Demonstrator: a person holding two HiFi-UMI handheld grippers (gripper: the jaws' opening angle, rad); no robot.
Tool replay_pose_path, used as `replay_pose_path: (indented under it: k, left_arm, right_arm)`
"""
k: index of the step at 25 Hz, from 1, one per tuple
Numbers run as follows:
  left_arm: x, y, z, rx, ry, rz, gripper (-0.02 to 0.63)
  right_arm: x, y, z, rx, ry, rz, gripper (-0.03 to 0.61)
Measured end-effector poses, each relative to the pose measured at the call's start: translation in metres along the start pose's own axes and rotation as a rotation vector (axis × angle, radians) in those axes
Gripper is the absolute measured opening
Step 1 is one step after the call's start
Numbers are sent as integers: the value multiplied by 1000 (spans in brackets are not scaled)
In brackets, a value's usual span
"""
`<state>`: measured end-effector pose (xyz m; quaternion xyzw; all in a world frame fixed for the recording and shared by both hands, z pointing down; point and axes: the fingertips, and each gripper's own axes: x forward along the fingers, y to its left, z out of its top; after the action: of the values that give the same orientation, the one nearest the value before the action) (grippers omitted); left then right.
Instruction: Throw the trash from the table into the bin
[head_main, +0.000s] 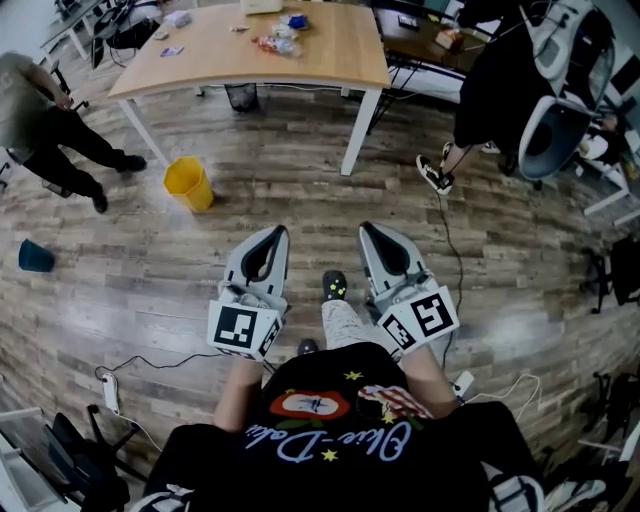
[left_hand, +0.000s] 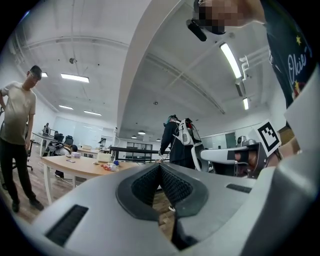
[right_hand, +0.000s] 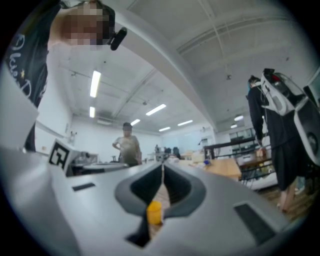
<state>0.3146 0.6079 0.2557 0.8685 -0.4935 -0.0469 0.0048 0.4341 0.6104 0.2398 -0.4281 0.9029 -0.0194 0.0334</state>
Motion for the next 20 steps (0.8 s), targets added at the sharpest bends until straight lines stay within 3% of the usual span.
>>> replay_pose_path:
  k: [10,20]
  left_arm:
    - [21,12,-10,-14,6,3,11]
    - [71,36,-8,40,13,46,11]
  right_arm:
    - [25,-21,-10,27,22,33,6]
    - [71,-61,-7,29,-6,80,8]
